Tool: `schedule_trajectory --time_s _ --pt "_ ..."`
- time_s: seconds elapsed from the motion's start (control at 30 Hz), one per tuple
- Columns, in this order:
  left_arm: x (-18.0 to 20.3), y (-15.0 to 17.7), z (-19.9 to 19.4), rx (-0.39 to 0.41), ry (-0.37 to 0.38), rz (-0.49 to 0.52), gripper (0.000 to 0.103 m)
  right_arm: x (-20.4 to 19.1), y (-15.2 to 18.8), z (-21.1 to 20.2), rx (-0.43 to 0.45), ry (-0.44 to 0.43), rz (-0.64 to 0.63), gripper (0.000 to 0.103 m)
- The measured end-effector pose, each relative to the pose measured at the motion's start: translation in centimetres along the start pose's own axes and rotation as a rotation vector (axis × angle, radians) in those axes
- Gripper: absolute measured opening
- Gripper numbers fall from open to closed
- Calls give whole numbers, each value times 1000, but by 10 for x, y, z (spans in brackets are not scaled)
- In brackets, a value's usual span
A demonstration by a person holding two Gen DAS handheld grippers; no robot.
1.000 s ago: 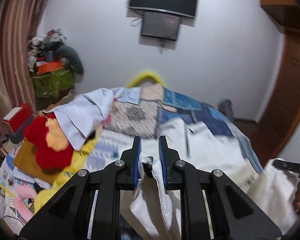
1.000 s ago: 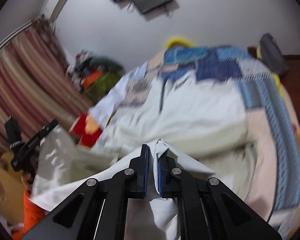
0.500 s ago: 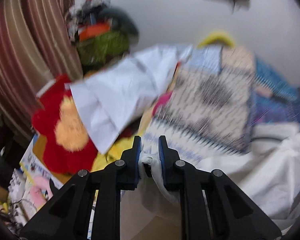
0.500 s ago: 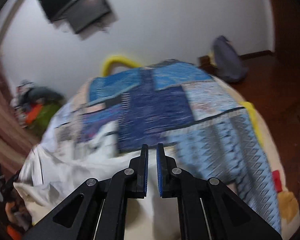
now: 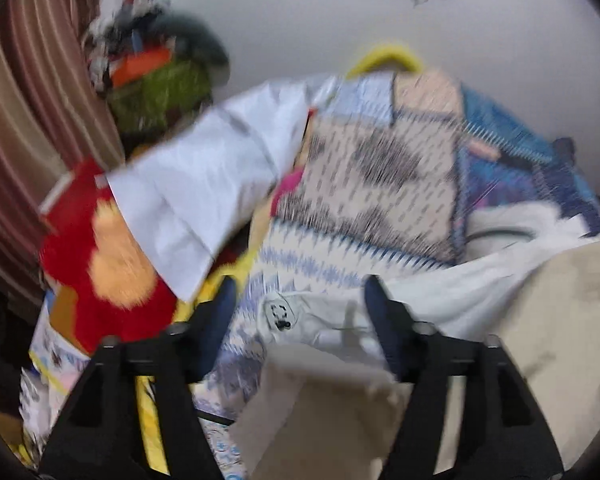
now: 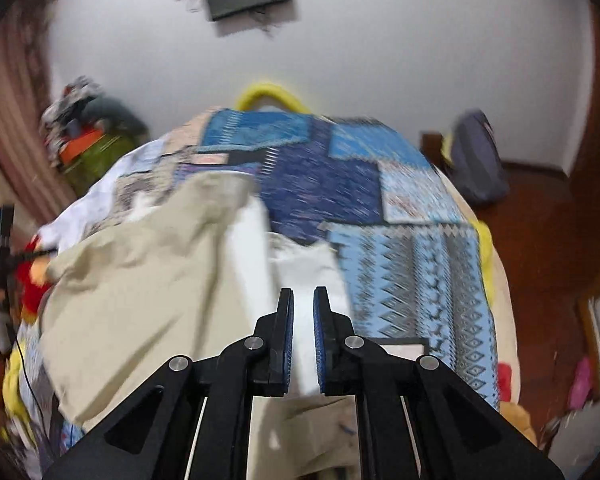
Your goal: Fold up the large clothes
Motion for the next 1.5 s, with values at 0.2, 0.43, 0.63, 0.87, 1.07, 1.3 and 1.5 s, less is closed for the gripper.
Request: schedule_trajectory --time_s 0.2,0.43,0.63,0.87,1.07,1.3,1.5 --pt "17 -5 -49 63 82 104 85 -67 -15 12 -25 -81 -74 6" --pt "69 60 -48 55 172 363 88 -139 -13 104 -231 -196 -162 6" --pt "116 94 7 -2 121 447 88 -117 -11 174 -288 62 -211 6" --pt "126 54 64 -115 235 197 89 -34 -26 175 -296 107 -24 5" --pt "92 14 63 -35 -92 136 83 -47 -13 154 -291 265 -217 6" --pt "36 5 -21 79 95 110 83 -85 -5 92 -173 127 -186 6" --pt "51 73 -64 93 219 291 85 -158 18 77 -186 -182 -141 6"
Point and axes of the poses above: each gripper's, at about its wrist camera, not at the fingertips, and z roughly the way its jaws point, x to its right, y to its underside, the point moved 3 cm from there along z, roughly the way its jaws point, and after that the axes turned 8 degrees about -y, right-handed, at the moved point
